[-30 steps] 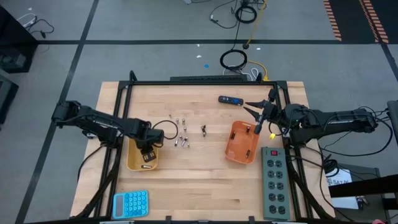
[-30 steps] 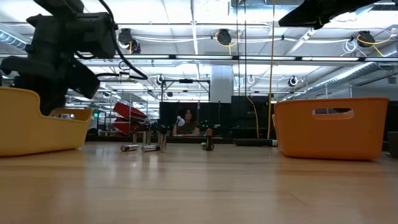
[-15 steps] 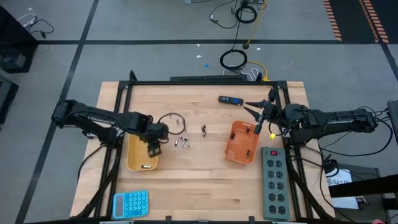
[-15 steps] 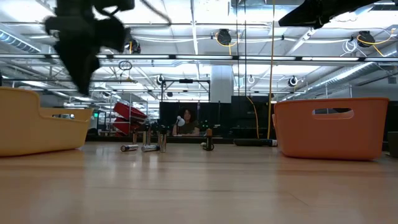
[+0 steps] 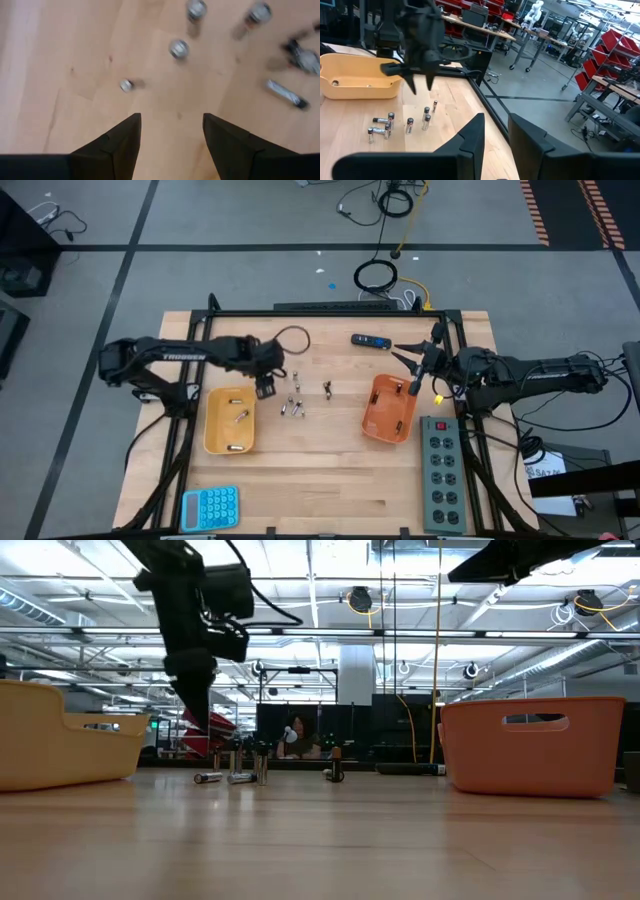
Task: Sort batteries
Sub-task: Put the silver battery into the yellow bin
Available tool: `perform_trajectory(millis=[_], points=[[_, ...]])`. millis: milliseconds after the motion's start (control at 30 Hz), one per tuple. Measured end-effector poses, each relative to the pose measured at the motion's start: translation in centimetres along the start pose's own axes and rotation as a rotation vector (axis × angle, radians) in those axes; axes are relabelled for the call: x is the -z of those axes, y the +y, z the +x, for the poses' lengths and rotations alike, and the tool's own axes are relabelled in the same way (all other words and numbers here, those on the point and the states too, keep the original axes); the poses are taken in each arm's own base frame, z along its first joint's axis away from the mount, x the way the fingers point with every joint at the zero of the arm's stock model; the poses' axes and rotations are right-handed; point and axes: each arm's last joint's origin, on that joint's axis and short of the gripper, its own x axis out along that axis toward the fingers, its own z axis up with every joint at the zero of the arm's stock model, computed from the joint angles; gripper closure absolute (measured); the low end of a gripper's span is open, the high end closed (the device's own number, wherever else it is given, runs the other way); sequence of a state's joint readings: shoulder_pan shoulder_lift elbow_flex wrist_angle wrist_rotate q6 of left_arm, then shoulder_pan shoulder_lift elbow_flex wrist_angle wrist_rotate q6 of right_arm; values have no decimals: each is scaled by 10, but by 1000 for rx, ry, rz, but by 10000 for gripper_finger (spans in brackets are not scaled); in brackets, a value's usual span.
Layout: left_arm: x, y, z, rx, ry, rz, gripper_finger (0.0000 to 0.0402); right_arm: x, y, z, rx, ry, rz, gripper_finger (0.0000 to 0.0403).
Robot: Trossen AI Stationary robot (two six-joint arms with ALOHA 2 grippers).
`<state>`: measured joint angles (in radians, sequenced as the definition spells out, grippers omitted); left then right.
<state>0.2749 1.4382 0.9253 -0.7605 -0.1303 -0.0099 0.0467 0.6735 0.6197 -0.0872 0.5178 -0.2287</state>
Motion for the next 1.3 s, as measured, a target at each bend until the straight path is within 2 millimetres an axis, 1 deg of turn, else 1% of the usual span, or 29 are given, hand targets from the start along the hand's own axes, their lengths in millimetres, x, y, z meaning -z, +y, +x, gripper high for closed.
perform_trajectory(millis=[133, 267, 600, 767, 933, 1000, 1067, 1300], points=[[-3, 16, 10, 5, 10, -18, 179, 1, 0, 0, -3, 12, -7, 326], [-5, 25, 23, -3, 31, -23, 179, 2, 0, 0, -4, 21, -8, 326], [-9, 30, 50, -1, 83, -10, 179, 4, 1, 0, -8, 38, 3, 326], [-12, 34, 56, -8, 64, -13, 179, 4, 1, 0, -8, 40, 10, 326], [-11, 40, 57, -13, 65, -28, 183, 5, 1, 0, -9, 46, 7, 326], [-11, 41, 57, 2, 62, -30, 199, 5, 1, 0, -9, 46, 7, 326], [-11, 41, 57, 6, 57, -30, 227, 5, 1, 0, -9, 46, 7, 326], [-14, 40, 58, 37, 29, -32, 359, 5, 1, 0, -9, 46, 8, 326]])
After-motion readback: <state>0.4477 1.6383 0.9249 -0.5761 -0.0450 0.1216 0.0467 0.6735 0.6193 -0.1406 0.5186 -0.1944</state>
